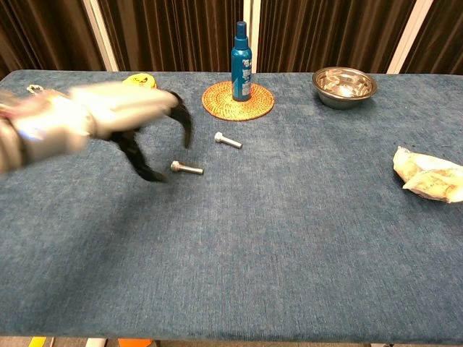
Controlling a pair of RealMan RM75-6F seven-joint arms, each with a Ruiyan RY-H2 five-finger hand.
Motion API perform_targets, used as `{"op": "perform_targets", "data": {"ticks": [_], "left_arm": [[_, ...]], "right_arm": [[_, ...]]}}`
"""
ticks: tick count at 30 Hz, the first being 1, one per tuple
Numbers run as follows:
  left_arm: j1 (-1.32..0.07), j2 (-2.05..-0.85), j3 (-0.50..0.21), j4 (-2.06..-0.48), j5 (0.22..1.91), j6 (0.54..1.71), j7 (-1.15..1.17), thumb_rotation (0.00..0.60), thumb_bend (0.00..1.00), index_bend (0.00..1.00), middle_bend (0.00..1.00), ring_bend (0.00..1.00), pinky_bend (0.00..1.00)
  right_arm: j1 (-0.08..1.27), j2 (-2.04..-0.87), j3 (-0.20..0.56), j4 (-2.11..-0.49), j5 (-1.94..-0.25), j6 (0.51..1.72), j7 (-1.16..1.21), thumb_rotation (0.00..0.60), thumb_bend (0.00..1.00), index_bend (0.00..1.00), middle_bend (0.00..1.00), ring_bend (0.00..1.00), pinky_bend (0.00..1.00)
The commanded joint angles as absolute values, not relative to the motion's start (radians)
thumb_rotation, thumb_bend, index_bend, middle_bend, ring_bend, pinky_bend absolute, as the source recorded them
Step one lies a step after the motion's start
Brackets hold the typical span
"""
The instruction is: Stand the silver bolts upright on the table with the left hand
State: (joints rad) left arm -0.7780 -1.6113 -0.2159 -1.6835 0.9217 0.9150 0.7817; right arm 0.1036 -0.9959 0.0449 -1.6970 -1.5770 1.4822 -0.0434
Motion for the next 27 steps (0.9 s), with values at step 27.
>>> {"op": "perform_targets", "data": {"ticks": [27], "left_arm": [[-0.937,-1.865,-0.208,-1.374,0.731,1.010,0.837,0.600,0.31,0.51,0.21,0.04,0.00]], "right_arm": [[0.086,-0.983,0.046,-1.689,-1.567,1.498,-0.029,0.600,0.19,0.09,0.14,0.00,0.02]]}}
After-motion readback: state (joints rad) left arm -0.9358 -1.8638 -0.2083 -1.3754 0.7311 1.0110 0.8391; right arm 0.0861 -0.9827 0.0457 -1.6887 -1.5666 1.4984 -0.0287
